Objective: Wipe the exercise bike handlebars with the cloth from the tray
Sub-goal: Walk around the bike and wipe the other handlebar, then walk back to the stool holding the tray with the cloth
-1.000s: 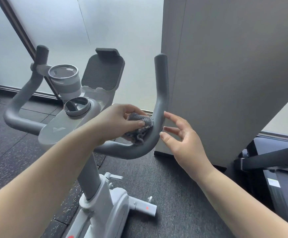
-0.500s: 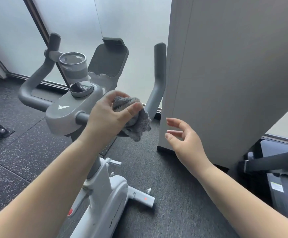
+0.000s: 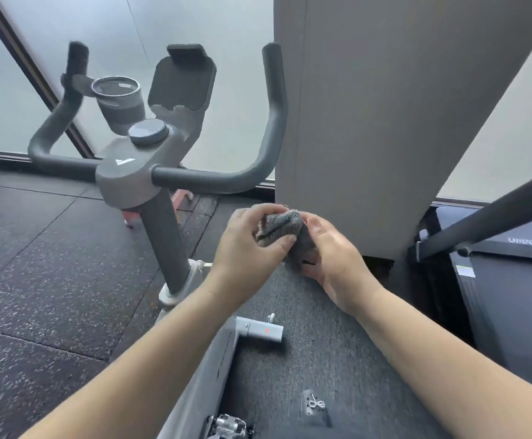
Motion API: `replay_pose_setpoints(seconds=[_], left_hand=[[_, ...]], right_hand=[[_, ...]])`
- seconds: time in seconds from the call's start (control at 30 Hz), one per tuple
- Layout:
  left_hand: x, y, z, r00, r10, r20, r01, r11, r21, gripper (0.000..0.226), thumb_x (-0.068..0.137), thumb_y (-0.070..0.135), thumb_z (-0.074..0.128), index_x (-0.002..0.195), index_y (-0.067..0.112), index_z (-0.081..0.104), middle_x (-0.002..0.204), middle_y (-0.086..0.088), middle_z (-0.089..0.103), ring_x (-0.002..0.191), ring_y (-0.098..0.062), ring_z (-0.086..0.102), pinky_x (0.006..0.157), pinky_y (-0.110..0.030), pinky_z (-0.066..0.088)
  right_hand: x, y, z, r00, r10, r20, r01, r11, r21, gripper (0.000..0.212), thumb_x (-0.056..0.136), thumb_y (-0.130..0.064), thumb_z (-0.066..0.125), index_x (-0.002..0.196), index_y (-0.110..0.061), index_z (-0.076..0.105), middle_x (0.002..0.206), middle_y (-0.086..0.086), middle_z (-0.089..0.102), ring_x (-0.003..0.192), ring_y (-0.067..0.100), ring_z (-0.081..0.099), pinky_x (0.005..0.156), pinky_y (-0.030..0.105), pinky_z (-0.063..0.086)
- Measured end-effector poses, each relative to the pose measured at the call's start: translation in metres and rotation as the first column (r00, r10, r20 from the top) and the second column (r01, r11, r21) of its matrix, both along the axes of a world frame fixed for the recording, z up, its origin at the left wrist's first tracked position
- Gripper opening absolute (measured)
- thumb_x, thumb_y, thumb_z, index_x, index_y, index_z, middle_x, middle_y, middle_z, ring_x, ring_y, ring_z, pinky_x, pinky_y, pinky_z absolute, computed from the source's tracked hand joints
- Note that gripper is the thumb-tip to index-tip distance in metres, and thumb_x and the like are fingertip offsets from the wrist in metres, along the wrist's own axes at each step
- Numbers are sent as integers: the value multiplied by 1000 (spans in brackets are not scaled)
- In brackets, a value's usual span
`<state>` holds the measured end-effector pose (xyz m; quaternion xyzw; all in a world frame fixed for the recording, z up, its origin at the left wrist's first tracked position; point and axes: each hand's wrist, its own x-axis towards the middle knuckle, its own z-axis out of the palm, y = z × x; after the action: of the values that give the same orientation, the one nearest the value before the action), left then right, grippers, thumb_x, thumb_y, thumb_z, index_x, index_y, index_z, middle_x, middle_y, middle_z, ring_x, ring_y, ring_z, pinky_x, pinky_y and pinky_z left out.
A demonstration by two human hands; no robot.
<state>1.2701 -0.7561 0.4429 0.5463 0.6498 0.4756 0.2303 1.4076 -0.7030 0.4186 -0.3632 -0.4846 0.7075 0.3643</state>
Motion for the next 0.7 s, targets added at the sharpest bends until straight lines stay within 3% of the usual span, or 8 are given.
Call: replay_pose_setpoints(seconds=[0.07, 0.17, 0.23, 0.3, 0.4, 0.5, 0.6, 0.7], left_hand=[[13, -19, -12, 997, -68, -28, 66, 996, -57, 50, 75, 8, 71, 119, 30, 61, 115, 5, 51, 103, 4, 50, 92, -1, 32], [32, -44, -25, 979, -203, 19, 203, 966, -159, 67, 74, -6, 55, 130, 31, 52, 123, 3, 45, 110, 5, 46, 88, 5, 27], [43, -56, -32, 963, -254, 90, 268, 941, -209, 75, 70, -4, 47, 127, 45, 48, 125, 6, 46, 113, 0, 50, 95, -6, 37], [53, -65, -37, 940, -266, 212, 312, 924, -220, 78, 67, -3, 40, 121, 54, 47, 123, 11, 52, 105, -4, 58, 92, -26, 51], [62, -72, -43, 910, -262, 322, 348, 904, -247, 79, 73, -15, 36, 136, 32, 46, 120, 14, 57, 100, -5, 61, 81, -40, 57], [68, -80, -54, 955, -244, 166, 285, 912, -295, 73, 78, -9, 42, 138, 32, 41, 131, 10, 52, 112, -4, 56, 70, -25, 56], [71, -94, -72, 971, -231, -61, 191, 905, -381, 65, 83, 5, 50, 142, 32, 37, 138, 8, 47, 118, -8, 49, 92, -24, 46], [79, -113, -90, 937, -260, -232, 127, 875, -467, 63, 87, 16, 53, 145, 29, 33, 145, 3, 39, 127, -14, 43, 102, -23, 33]], right_hand=[[3, -19, -12, 1000, -6, -16, 5, 999, -36, 36, 96, -45, 43, 123, -25, 58, 118, 12, 67, 100, 25, 65, 73, 37, 55], [15, -42, -23, 999, -19, 31, 21, 996, -82, 50, 84, -58, 56, 123, -27, 55, 119, 9, 65, 100, 23, 66, 73, 40, 54], [27, -55, -28, 998, -44, 43, 49, 992, -115, 57, 77, -55, 64, 123, -25, 51, 117, 9, 64, 98, 24, 67, 70, 39, 55], [40, -67, -33, 995, -83, 51, 89, 987, -134, 55, 76, -46, 69, 122, -23, 51, 117, 12, 64, 97, 27, 67, 63, 35, 55], [59, -79, -41, 985, -148, 94, 160, 977, -140, 41, 82, -30, 72, 118, -24, 54, 113, 11, 65, 92, 27, 66, 61, 34, 53], [79, -85, -51, 969, -185, 164, 203, 975, -95, 29, 84, -16, 70, 109, -27, 57, 104, 8, 65, 82, 23, 62, 62, 34, 52], [100, -91, -60, 948, -191, 256, 205, 978, -28, 32, 81, -3, 66, 96, -30, 60, 96, 5, 64, 78, 21, 60, 65, 38, 52], [120, -99, -64, 928, -159, 338, 170, 986, -3, 36, 76, 3, 63, 91, -29, 61, 88, 6, 63, 69, 24, 57, 62, 37, 49]])
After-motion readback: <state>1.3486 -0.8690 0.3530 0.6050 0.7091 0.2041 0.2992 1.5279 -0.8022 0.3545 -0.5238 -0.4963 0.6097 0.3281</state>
